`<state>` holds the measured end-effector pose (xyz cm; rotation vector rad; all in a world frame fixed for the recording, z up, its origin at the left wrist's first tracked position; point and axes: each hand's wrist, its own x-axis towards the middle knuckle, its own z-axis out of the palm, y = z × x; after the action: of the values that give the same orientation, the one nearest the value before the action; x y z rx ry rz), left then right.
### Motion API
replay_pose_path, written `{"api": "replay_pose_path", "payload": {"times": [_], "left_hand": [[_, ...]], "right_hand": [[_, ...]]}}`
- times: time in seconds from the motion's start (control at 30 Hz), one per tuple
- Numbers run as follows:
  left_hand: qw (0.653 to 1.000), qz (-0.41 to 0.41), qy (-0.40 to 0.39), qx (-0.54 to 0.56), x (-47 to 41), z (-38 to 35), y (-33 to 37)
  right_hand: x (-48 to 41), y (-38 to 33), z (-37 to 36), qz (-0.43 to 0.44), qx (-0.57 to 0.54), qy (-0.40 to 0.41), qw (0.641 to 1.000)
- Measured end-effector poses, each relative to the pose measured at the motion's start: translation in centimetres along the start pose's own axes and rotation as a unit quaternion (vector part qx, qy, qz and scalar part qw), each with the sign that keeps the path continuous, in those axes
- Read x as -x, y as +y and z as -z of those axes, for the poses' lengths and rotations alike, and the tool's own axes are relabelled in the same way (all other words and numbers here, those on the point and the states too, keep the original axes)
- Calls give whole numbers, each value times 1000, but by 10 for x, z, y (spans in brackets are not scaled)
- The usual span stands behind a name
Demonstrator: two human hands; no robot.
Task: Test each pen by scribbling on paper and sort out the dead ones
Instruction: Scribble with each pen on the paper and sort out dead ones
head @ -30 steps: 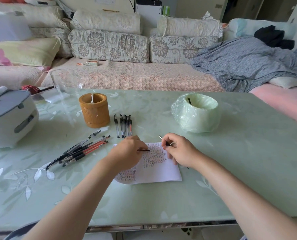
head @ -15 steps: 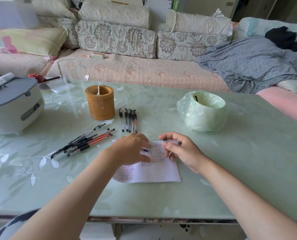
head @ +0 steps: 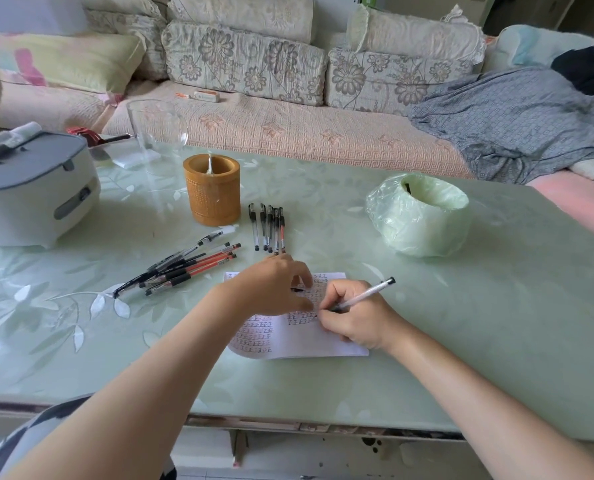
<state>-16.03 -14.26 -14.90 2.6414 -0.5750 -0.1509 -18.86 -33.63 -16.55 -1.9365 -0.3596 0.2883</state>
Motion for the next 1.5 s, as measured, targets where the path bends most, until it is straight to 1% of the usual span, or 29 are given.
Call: {"api": "replay_pose_path", "payload": {"times": [0.17,0.27,0.63,0.9,1.27,1.5], "left_hand": [[1000,19,2,12,0,-2,2],[1000,21,5,20,0,-2,2],[999,26,16,26,-2,-6,1],[999,34,12,27,-4,-6,0],[999,34,15,29,-3,-7,0],[999,37,12,31,-4,-7,0]], "right_hand": [[-3,7,0,20,11,19,1000],[-5,9,0,35,36,26,998],[-5,8,-1,48,108,16,993],[-6,10,-2,49,92,24,994],[-4,12,-3,71,97,31,992],[-4,14,-2,62,82,5,995]]}}
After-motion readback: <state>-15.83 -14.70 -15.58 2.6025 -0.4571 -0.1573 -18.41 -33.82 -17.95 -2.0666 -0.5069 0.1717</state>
